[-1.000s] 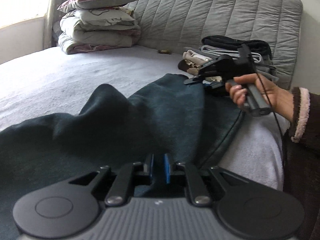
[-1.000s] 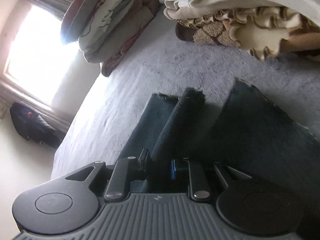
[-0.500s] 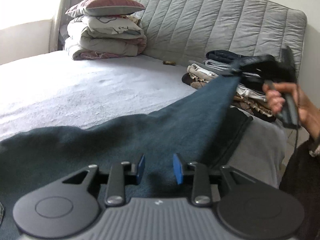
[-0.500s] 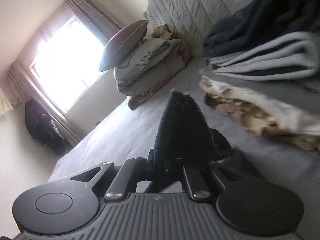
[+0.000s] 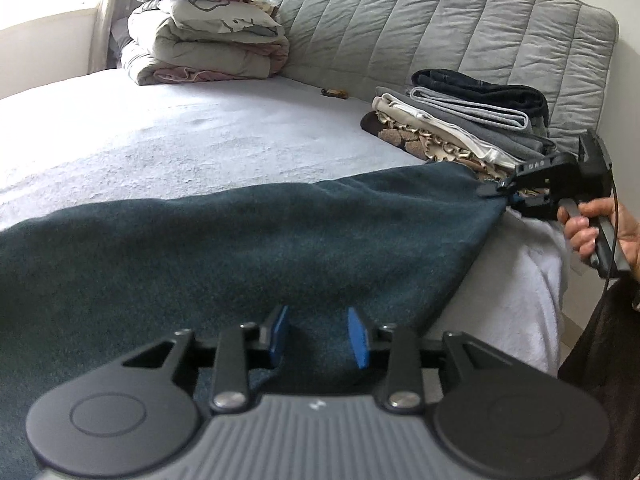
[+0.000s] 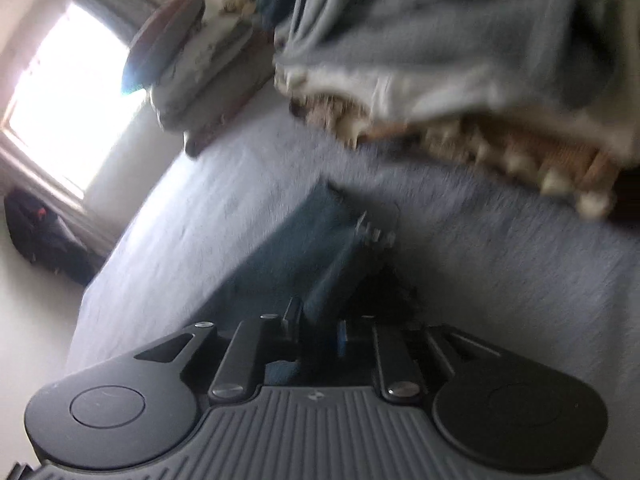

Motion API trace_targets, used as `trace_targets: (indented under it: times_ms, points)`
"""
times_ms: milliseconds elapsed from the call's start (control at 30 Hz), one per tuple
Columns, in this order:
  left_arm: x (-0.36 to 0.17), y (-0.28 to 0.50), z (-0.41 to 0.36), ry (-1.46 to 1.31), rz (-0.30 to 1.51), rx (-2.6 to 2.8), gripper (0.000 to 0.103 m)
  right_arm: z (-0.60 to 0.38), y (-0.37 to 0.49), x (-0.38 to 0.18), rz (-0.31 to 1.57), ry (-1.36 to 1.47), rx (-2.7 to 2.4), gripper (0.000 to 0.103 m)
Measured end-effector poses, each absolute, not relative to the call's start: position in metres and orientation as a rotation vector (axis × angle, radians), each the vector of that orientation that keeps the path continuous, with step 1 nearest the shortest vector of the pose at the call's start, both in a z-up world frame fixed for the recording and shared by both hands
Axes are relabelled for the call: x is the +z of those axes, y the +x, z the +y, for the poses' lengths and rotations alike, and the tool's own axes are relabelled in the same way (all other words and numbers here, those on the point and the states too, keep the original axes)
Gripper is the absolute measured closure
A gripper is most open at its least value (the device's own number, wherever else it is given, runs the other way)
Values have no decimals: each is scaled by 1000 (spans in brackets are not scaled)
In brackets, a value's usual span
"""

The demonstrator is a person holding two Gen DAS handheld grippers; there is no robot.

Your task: Fold clothes

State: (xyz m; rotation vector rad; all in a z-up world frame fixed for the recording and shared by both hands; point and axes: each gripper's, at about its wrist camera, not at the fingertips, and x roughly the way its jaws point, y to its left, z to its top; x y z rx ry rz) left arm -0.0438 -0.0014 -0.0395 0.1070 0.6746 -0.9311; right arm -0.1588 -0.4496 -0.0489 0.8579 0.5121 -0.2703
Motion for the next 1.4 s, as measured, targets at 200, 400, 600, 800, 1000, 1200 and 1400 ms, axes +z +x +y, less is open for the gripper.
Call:
trace_targets:
  times_ms: [200,400,600,800,1000,1200,1400]
  points:
    - [-42,-43,1,96,671,-936,67,-466,-158,-22,442,707,-324,72]
    - [-44,-43,1,87,666,-940,65,-472,-121,-28,498,590,-307,71]
    - [-47,-41,1,77,660,-950,63,-476,-88,-51,545,568,-336,71]
    - [-47,-41,3,66,655,-956,63,-467,-93,-49,454,496,-364,96]
    - [-47,-42,3,60,650,-958,63,-453,-94,-40,335,359,-363,97]
    - [-46,-44,2,69,644,-947,63,-458,-71,-65,471,354,-414,93]
    - [-35,-45,8,104,613,-916,52,-437,-101,-44,397,303,-428,68]
